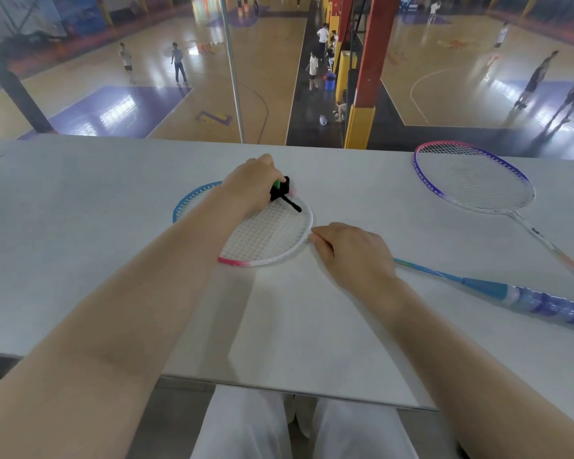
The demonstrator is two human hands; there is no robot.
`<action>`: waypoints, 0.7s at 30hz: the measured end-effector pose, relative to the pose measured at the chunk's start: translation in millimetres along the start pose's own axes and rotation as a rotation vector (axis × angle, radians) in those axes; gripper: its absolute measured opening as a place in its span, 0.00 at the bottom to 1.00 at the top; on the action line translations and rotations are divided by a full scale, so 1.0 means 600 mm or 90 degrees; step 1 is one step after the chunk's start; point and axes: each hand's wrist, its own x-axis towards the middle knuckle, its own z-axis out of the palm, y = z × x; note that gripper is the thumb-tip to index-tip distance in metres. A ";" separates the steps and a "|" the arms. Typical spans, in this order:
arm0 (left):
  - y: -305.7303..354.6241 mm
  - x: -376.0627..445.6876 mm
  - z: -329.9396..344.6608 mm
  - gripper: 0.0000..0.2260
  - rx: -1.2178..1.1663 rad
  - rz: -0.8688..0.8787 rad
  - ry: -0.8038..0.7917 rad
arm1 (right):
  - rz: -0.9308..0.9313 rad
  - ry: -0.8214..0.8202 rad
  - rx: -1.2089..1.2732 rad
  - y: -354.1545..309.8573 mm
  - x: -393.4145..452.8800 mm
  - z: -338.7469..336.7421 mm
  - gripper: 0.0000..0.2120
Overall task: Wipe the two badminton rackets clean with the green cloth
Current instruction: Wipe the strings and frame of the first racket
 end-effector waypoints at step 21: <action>0.010 -0.317 -0.010 0.23 -0.037 0.015 0.009 | 0.043 -0.009 0.013 -0.004 0.001 0.001 0.16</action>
